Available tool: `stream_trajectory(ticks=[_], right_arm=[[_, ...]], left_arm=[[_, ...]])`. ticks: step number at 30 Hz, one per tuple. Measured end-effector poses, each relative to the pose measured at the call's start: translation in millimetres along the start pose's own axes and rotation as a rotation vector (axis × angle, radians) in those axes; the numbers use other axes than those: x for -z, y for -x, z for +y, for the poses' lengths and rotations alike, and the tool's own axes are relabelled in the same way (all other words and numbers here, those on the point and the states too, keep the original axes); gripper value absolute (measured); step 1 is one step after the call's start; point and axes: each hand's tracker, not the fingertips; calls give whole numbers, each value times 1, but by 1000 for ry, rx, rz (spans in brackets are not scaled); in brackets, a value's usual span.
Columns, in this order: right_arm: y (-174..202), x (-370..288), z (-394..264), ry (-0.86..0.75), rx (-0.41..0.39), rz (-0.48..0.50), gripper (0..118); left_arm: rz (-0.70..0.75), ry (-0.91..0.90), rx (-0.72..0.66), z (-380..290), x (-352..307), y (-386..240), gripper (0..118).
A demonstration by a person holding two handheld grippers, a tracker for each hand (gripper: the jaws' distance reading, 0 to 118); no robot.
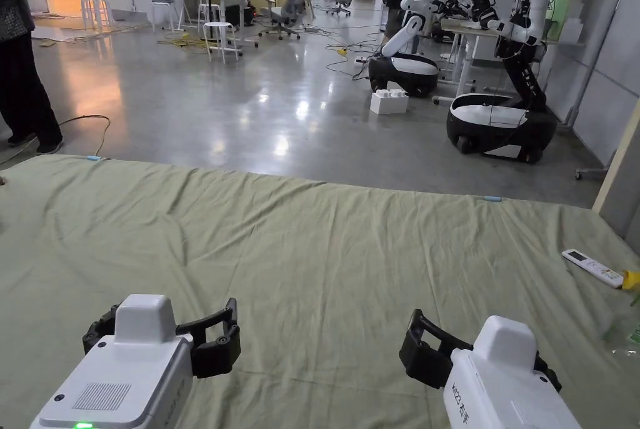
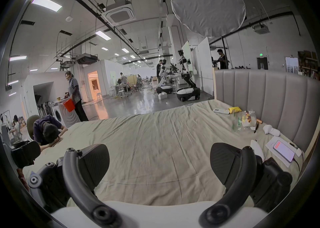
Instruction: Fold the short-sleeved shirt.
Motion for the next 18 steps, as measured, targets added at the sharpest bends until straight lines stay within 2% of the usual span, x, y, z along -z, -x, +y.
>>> stream_trajectory(ticks=[4, 10, 18], right_arm=[[2, 3, 5, 66, 20, -31, 116], [10, 9, 7, 137, -14, -99, 116], [11, 13, 3, 158, -25, -97, 116]], left_arm=[[9, -12, 15, 4, -1, 0, 112], [19, -6, 15, 5, 1, 4, 116], [36, 17, 25, 3, 3, 7, 117]])
